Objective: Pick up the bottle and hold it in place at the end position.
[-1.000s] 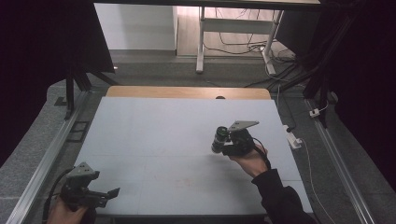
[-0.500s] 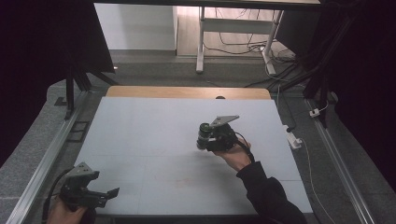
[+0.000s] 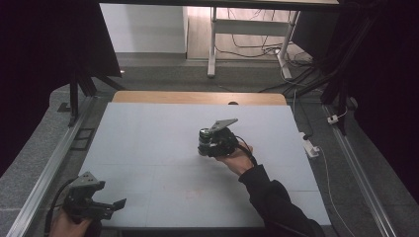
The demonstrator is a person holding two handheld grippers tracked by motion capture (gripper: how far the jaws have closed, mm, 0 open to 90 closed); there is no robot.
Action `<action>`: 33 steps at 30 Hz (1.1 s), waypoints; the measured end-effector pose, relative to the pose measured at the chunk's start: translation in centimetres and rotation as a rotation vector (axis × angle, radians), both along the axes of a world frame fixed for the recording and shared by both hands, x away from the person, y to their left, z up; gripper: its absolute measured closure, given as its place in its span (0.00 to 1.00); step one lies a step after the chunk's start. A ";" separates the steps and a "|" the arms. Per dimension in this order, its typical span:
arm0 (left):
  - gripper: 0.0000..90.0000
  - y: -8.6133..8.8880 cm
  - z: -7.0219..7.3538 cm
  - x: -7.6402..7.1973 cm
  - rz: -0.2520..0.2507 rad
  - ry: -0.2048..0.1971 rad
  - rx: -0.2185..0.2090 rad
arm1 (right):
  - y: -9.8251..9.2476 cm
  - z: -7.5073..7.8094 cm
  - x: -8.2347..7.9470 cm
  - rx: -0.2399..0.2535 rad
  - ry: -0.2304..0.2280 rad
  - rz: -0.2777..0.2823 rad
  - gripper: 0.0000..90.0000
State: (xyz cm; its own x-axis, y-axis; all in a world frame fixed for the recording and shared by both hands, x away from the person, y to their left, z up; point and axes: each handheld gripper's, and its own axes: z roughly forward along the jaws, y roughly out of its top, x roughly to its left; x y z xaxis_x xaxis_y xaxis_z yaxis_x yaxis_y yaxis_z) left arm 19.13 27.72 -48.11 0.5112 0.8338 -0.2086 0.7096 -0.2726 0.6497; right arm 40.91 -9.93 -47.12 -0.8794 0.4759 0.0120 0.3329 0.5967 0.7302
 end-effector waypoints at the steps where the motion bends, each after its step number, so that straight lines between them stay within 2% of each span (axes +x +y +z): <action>1: 0.00 0.0 0.0 0.0 0.000 0.000 0.000 | 0.2 -0.1 0.1 -0.007 -0.005 0.007 0.59; 10: 0.00 -0.1 0.0 0.0 -0.003 0.001 0.003 | 1.5 -1.5 0.5 -0.044 -0.013 0.018 0.59; 24: 0.00 -0.1 0.0 0.0 -0.008 0.001 0.008 | 1.7 -2.9 0.6 -0.087 -0.020 0.037 0.59; 33: 0.00 -0.2 0.0 0.0 -0.011 0.002 0.015 | 1.4 -3.1 0.5 -0.072 -0.025 0.043 0.59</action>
